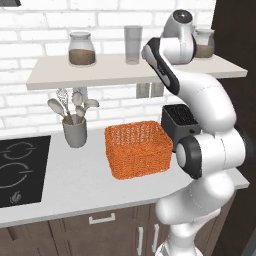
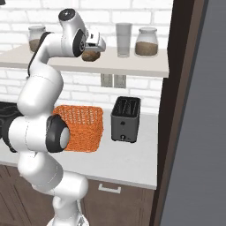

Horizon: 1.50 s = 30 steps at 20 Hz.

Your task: Open the cabinet, pick up the bread from the cabinet and place it in the basket. Then move the basket to the dining counter.

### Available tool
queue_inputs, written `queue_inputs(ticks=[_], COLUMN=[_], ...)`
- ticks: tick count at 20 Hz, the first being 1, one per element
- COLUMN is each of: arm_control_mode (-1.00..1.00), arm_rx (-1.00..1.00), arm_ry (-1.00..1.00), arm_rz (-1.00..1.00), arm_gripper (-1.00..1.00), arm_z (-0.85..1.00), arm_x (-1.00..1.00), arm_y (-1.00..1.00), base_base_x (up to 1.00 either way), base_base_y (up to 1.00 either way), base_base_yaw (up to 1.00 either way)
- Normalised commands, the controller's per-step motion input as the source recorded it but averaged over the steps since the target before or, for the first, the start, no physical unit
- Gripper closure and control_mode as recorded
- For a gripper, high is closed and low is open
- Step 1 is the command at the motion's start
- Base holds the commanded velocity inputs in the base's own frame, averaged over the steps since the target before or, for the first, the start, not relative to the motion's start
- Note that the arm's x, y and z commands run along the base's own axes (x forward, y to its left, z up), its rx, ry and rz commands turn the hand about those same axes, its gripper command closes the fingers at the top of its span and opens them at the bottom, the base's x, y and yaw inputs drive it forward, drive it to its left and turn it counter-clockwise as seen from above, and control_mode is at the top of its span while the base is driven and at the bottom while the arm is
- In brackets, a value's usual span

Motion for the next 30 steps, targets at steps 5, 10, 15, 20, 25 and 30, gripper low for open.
queue_inputs(ticks=[5,10,15,20,25,30], arm_control_mode=[-1.0,-1.0,-1.0,-1.0,-1.0,-1.0], arm_rx=[0.0,0.02,0.01,0.03,0.01,0.0], arm_ry=[0.0,0.01,0.0,0.0,0.0,0.0], arm_rz=[0.0,0.0,-0.01,0.0,0.0,0.0], arm_gripper=[-1.0,-1.0,-1.0,1.0,1.0,1.0], arm_z=[-0.06,-0.09,-0.11,-0.18,-0.05,0.0], arm_x=[0.04,0.0,0.0,0.0,0.0,-0.05], arm_y=[0.0,0.0,0.0,0.0,0.0,0.0], base_base_x=[0.0,0.0,0.0,0.0,0.0,0.0], base_base_y=[0.0,0.0,0.0,0.0,0.0,0.0], base_base_yaw=[0.0,0.0,0.0,0.0,0.0,0.0])
